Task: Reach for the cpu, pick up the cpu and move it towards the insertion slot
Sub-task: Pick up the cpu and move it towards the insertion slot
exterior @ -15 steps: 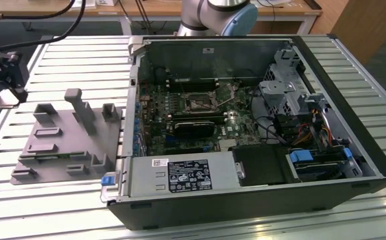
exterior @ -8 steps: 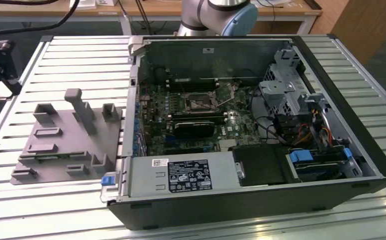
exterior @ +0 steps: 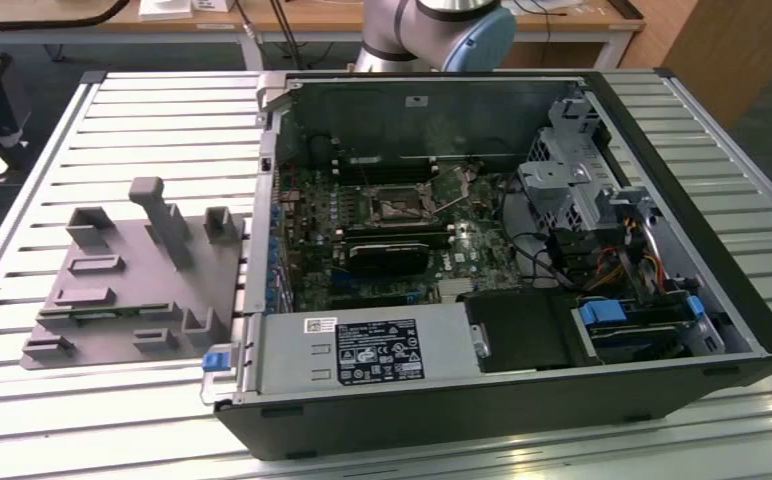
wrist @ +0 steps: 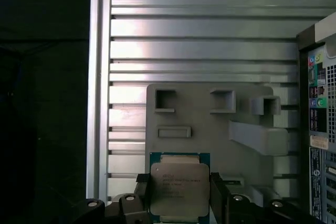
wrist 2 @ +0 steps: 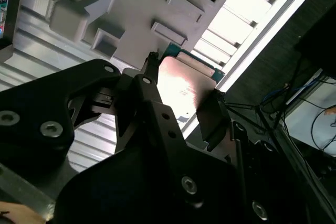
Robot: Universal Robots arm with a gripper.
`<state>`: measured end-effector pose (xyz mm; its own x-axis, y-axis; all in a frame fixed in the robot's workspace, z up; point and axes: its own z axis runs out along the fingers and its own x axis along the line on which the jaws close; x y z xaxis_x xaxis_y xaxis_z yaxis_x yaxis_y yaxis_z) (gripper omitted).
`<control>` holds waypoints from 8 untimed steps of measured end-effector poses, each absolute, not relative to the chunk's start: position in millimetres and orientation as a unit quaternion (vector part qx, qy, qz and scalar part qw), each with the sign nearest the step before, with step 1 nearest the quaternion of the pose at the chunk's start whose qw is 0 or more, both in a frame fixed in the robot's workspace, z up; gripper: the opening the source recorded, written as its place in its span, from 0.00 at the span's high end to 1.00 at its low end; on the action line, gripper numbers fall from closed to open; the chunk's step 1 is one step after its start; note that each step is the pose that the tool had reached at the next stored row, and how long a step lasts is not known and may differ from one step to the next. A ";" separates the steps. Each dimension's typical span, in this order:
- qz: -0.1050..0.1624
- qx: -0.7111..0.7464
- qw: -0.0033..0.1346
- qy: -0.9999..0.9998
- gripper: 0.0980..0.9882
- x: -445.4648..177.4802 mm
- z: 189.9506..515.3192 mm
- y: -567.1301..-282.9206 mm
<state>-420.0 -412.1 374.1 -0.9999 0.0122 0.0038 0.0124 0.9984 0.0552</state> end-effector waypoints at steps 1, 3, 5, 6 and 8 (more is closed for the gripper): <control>-0.028 -0.006 0.002 -1.000 0.50 -420.0 377.4 -412.1; -0.028 -0.006 0.002 -1.000 0.50 -420.0 384.0 -412.1; -0.028 -0.006 0.002 -1.000 0.50 -420.0 390.9 -412.1; -0.028 -0.006 0.002 -1.000 0.50 -420.0 393.9 -412.1; -0.028 -0.006 0.002 -1.000 0.50 -419.6 397.9 -412.1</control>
